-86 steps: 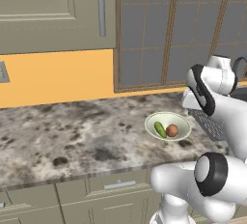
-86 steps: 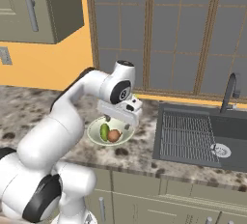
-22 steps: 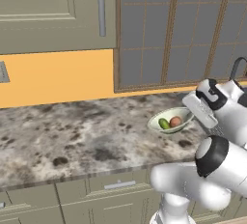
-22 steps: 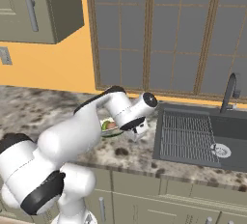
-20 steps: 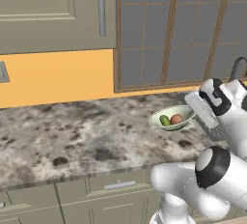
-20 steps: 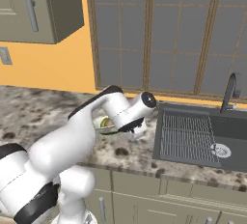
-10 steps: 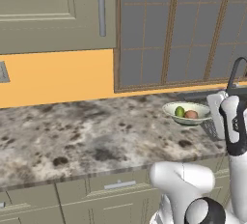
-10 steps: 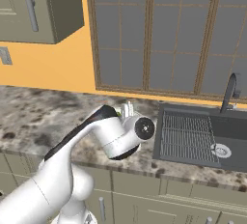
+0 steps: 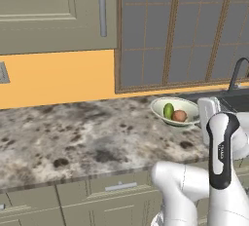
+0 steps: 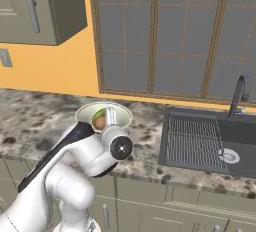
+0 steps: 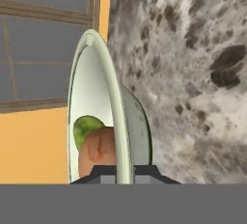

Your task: Dump the onion and mango from the bowl so the bowl can be washed. Place the bowl in the sink after clearing the leftovers.

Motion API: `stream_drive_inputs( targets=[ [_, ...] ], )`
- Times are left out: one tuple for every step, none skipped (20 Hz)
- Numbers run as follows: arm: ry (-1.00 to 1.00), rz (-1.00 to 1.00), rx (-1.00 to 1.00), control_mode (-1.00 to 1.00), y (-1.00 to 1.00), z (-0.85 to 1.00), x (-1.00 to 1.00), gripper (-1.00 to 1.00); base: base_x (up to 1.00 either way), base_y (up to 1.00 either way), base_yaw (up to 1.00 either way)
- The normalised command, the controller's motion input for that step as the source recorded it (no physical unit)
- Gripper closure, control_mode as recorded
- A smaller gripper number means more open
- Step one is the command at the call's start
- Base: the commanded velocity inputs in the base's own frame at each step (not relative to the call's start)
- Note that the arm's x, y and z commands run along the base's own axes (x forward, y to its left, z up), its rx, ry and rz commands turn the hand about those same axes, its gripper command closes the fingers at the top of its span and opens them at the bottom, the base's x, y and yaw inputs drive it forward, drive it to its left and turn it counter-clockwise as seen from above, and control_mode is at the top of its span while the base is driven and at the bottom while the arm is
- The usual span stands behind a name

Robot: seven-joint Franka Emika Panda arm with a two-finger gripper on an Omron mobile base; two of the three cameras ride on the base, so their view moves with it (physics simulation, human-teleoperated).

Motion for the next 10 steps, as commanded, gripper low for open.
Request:
stream_drive_inputs(
  targets=[
    [-0.2,0.06,-0.02,-1.0,1.0,0.15,-0.2,1.0,0.0,0.0,0.0],
    [-0.18,0.04,-0.09,-1.0,1.0,0.14,0.0,1.0,0.0,0.0,0.0],
    [-0.13,0.07,-0.09,-1.0,1.0,0.09,0.0,1.0,0.0,0.0,0.0],
    [-0.1,0.05,-0.06,-1.0,1.0,0.0,0.0,1.0,0.0,0.0,0.0],
    [-0.06,0.03,0.0,-1.0,0.18,0.0,0.0,1.0,0.0,0.0,0.0],
    [0.0,0.0,0.0,-1.0,0.0,0.0,0.0,1.0,0.0,0.0,0.0],
    [0.0,0.0,0.0,-1.0,0.0,0.0,0.0,1.0,0.0,0.0,0.0],
    [0.0,0.0,0.0,-1.0,0.0,0.0,-0.31,1.0,0.0,0.0,0.0],
    [0.0,0.0,0.0,1.0,0.0,0.0,0.0,1.0,-0.75,-0.27,-0.07],
    [0.0,0.0,0.0,1.0,0.0,0.0,0.0,1.0,-0.88,-0.43,-0.11]
  ],
)
